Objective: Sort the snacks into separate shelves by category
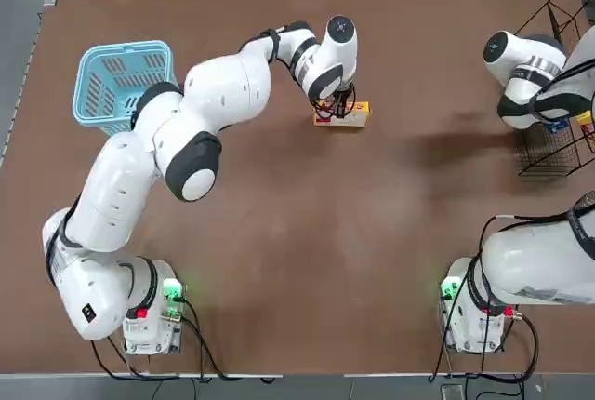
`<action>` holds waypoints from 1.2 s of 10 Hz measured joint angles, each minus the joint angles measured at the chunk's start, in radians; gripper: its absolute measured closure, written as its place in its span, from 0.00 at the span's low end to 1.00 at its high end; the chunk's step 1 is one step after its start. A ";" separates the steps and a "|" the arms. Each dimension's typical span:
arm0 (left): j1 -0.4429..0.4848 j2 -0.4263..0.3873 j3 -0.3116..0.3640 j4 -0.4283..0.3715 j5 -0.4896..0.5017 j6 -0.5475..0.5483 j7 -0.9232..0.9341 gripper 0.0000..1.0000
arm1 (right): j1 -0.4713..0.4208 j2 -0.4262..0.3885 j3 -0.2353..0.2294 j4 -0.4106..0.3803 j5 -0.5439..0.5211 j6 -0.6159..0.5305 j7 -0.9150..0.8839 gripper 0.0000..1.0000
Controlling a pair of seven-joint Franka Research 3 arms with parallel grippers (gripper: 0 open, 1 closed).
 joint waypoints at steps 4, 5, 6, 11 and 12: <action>0.059 -0.071 0.006 0.042 0.000 -0.111 0.003 0.01 | -0.007 -0.002 0.001 0.000 -0.003 0.009 0.013 0.10; 0.088 -0.126 0.015 0.048 0.001 -0.196 0.007 0.00 | -0.007 -0.003 0.002 0.001 -0.004 0.010 0.017 0.01; 0.126 -0.184 0.029 0.049 0.003 -0.297 0.040 0.00 | -0.008 -0.003 0.002 0.001 -0.004 0.011 0.020 0.01; 0.460 -0.463 0.031 -0.003 0.002 -0.581 0.478 0.00 | -0.002 -0.009 0.023 0.018 0.031 0.020 0.047 0.01; 0.522 -0.505 0.030 -0.029 0.001 -0.591 0.570 0.00 | 0.013 -0.010 0.026 0.025 0.063 0.021 0.048 0.01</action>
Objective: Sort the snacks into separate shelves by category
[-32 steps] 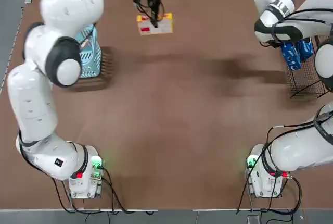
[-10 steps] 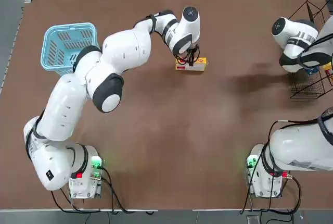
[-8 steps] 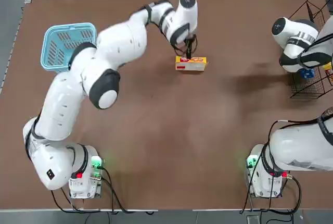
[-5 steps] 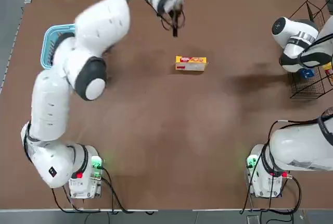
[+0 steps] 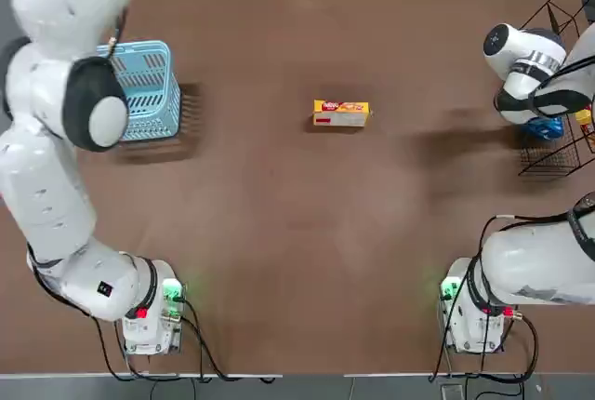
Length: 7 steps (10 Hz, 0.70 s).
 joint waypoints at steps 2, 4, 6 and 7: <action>0.096 -0.070 -0.001 -0.074 -0.002 -0.009 0.186 0.00 | 0.052 -0.002 0.005 0.016 0.106 0.001 0.002 0.01; 0.183 -0.136 -0.002 -0.157 -0.002 -0.017 0.399 0.00 | 0.143 -0.005 0.010 0.040 0.298 0.008 0.019 0.01; 0.272 -0.182 -0.004 -0.199 -0.012 -0.077 0.665 0.00 | 0.256 -0.013 0.015 0.100 0.551 0.009 0.031 0.01; 0.321 -0.201 -0.012 -0.208 -0.029 -0.102 0.842 0.00 | 0.308 -0.017 0.017 0.139 0.667 0.008 0.036 0.01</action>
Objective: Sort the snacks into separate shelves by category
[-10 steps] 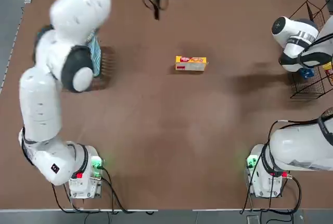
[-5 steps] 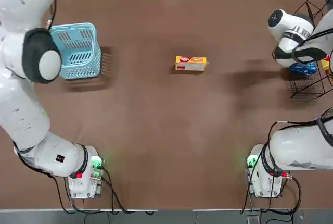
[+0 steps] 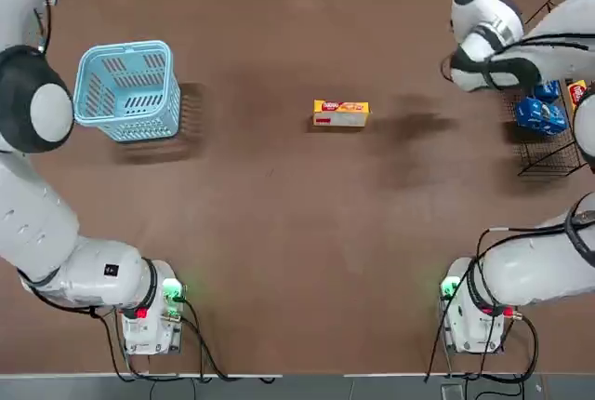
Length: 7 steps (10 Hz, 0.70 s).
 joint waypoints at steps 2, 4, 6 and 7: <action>0.075 -0.056 -0.017 -0.011 -0.045 -0.046 0.406 0.00 | 0.093 -0.004 0.002 0.071 0.200 0.001 0.039 0.01; 0.081 -0.094 -0.022 -0.022 -0.051 -0.074 0.611 0.00 | 0.152 -0.005 0.003 0.104 0.389 0.023 0.061 0.01; 0.077 -0.112 -0.038 -0.040 -0.051 -0.059 0.669 0.00 | 0.156 -0.003 0.000 0.103 0.539 0.094 0.069 0.01; 0.075 -0.134 -0.042 -0.088 -0.054 -0.024 0.703 0.00 | 0.156 0.001 -0.002 0.102 0.623 0.121 0.072 0.01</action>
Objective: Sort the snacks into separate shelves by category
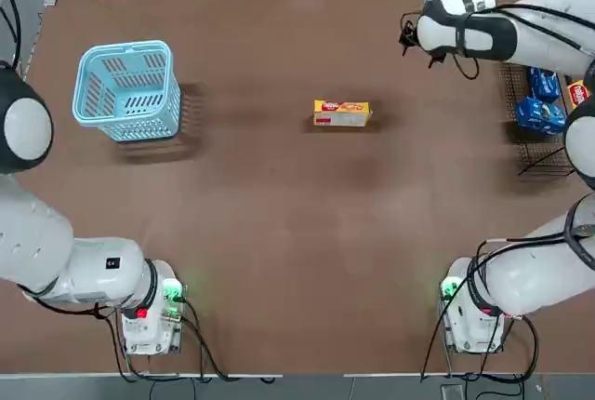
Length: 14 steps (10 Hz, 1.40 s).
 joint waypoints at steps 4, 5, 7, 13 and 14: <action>0.006 -0.066 0.005 -0.114 -0.007 0.088 0.201 0.00 | -0.002 0.023 -0.007 -0.003 0.505 0.073 -0.001 0.01; 0.007 -0.064 0.008 -0.110 -0.007 0.094 0.230 0.00 | -0.005 0.027 -0.010 -0.007 0.626 0.073 0.000 0.01; 0.007 -0.049 0.012 -0.074 -0.007 0.101 0.242 0.00 | -0.028 0.031 -0.016 -0.040 0.824 0.073 -0.004 0.00; 0.013 -0.010 0.021 0.001 -0.006 0.076 0.246 0.00 | -0.140 0.112 -0.018 -0.130 1.255 -0.059 -0.517 0.00; 0.016 -0.010 0.021 0.002 -0.006 0.075 0.246 0.00 | -0.152 0.127 -0.018 -0.138 1.356 -0.099 -0.667 0.00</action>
